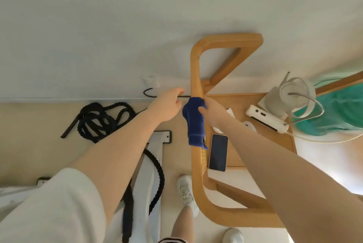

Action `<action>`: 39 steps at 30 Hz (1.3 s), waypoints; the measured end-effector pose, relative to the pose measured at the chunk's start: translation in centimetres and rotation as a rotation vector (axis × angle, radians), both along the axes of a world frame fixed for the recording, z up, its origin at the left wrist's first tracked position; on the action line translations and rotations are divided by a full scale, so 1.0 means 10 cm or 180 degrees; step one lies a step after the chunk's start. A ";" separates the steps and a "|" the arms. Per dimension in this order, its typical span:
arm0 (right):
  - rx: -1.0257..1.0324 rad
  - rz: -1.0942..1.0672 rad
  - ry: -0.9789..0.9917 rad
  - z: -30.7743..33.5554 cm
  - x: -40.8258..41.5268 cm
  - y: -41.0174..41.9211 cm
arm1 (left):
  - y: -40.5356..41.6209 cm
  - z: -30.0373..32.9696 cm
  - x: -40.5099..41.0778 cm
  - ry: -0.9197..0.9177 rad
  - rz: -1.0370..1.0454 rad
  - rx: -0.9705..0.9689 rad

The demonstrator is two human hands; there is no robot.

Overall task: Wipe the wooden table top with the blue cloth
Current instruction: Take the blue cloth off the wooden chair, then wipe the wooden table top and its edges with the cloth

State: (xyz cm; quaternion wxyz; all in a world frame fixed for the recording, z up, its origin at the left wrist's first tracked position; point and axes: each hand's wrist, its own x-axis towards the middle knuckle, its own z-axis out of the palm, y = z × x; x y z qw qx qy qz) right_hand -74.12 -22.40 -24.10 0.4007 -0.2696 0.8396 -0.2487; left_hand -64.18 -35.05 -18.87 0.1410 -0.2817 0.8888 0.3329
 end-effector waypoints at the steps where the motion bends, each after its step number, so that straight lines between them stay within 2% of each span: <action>1: 0.0009 -0.0047 -0.0050 -0.07 -0.01 -0.03 | -0.02 -0.04 -0.02 -0.0021 -0.0033 0.0046; 3: -0.0021 -0.0129 0.0019 -0.17 -0.04 -0.05 | -0.05 -0.10 -0.05 -0.0065 -0.0080 0.0116; 5: -0.0091 -0.0133 0.0351 -0.20 -0.08 -0.03 | -0.04 -0.14 -0.08 -0.0103 -0.0131 0.0177; 7: -0.0165 0.0072 0.0527 -0.12 -0.10 0.05 | -0.01 -0.13 -0.13 -0.0109 -0.0229 0.0204; 10: -0.0396 0.0334 0.0233 0.23 -0.10 0.22 | 0.12 0.06 -0.24 -0.0111 -0.0787 0.0294; 12: -0.0688 0.0286 -0.0114 0.57 -0.13 0.42 | 0.29 0.28 -0.33 -0.0210 -0.1186 0.0606; 15: -0.0944 0.0329 -0.0324 1.02 -0.21 0.88 | 0.64 0.64 -0.47 -0.0258 -0.1315 0.0822; 19: -0.1037 0.0322 -0.0270 1.49 -0.41 1.75 | 1.33 1.08 -0.70 -0.0301 -0.1719 0.0369; 22: -0.1070 0.0585 -0.1036 1.91 -0.58 2.55 | 2.01 1.35 -0.85 -0.0164 -0.1927 -0.0146; 23: -0.0966 0.0690 -0.1073 2.02 -0.65 2.82 | 2.26 1.41 -0.89 -0.0069 -0.1959 -0.0371; 24: -0.0828 0.0736 -0.0893 2.10 -0.72 3.09 | 2.49 1.45 -0.95 0.0043 -0.1948 -0.0517; 26: -0.0527 0.0618 -0.0116 2.15 -0.88 3.64 | 2.96 1.50 -1.05 0.0216 -0.1836 -0.0447; 28: -0.0222 0.0373 0.0767 2.15 -1.05 4.14 | 3.39 1.52 -1.16 0.0370 -0.1649 -0.0074; 29: -0.0163 0.0159 0.1012 2.17 -1.10 4.36 | 3.60 1.54 -1.21 0.0450 -0.1474 0.0185; 32: -0.0478 -0.0704 0.1090 2.29 -1.15 4.85 | 4.22 1.61 -1.41 0.0719 -0.0468 0.1194; 36: -0.0898 -0.1255 0.1248 2.33 -1.25 5.22 | 4.96 1.72 -1.65 0.0827 0.1122 0.3397; 39: -0.1075 -0.1390 0.1437 2.32 -1.33 5.46 | 5.38 1.78 -1.87 0.0891 0.1214 0.4047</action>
